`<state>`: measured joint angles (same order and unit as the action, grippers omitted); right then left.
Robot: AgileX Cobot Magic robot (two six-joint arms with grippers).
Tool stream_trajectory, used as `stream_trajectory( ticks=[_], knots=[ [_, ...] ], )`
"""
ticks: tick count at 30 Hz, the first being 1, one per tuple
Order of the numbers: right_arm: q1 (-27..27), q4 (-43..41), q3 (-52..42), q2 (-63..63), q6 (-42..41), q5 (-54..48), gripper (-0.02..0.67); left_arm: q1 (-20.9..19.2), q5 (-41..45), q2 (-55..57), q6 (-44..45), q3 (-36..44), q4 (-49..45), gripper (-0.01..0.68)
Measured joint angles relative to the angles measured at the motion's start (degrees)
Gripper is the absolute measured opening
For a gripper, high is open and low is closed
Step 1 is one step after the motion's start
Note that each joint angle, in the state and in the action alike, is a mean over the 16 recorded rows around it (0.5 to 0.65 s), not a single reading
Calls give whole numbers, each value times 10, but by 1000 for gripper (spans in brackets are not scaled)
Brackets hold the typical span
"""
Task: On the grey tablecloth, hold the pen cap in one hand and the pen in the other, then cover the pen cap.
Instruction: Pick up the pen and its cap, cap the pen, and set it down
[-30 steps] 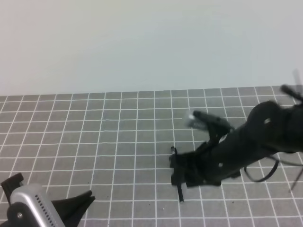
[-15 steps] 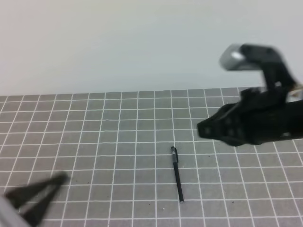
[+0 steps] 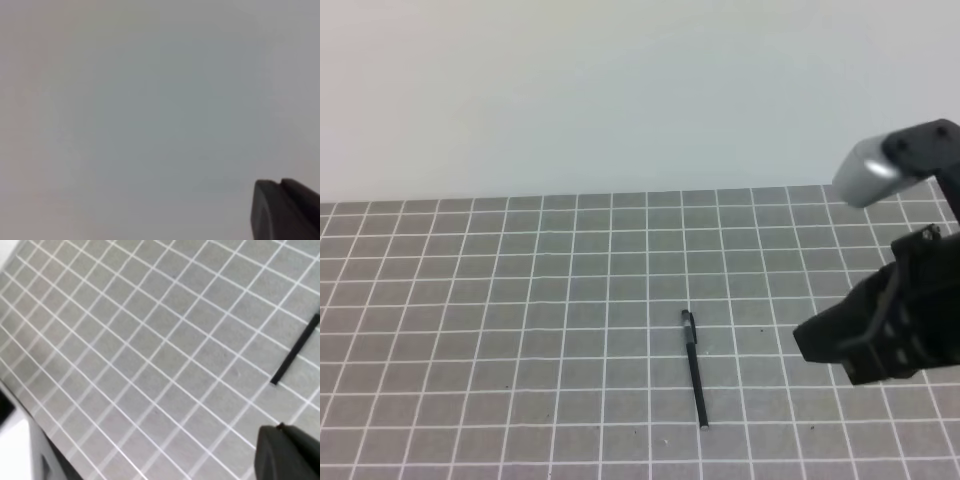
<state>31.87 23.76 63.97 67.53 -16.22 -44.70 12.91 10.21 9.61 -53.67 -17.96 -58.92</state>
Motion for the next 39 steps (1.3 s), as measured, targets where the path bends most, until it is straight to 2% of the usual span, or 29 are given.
stream_trajectory(
  ticks=[6,9,12,15,19,25,29,33,39],
  knots=[
    [0,-94,0,-15,8,15,-4,-74,28,-37,-101,6,9,-1],
    [0,-156,0,-29,17,42,-4,-92,40,-54,-127,17,17,-1],
    [0,-230,0,-46,27,72,-4,-100,47,-66,-116,35,52,-1],
    [-6,-298,-1,-64,41,105,-4,-102,48,-78,-37,58,125,-2],
    [-34,-355,-11,-90,60,146,-4,-102,46,-93,115,98,263,-2],
    [-106,-378,-77,-139,75,205,-3,-102,56,-101,362,151,492,-2],
    [-168,-371,-162,-187,84,262,-3,-102,64,-101,488,171,597,-2],
    [-226,-361,-276,-249,94,327,-3,-102,71,-101,523,182,638,-2],
    [-291,-353,-459,-355,118,424,-4,-102,78,-101,529,182,646,-2]
  ],
)
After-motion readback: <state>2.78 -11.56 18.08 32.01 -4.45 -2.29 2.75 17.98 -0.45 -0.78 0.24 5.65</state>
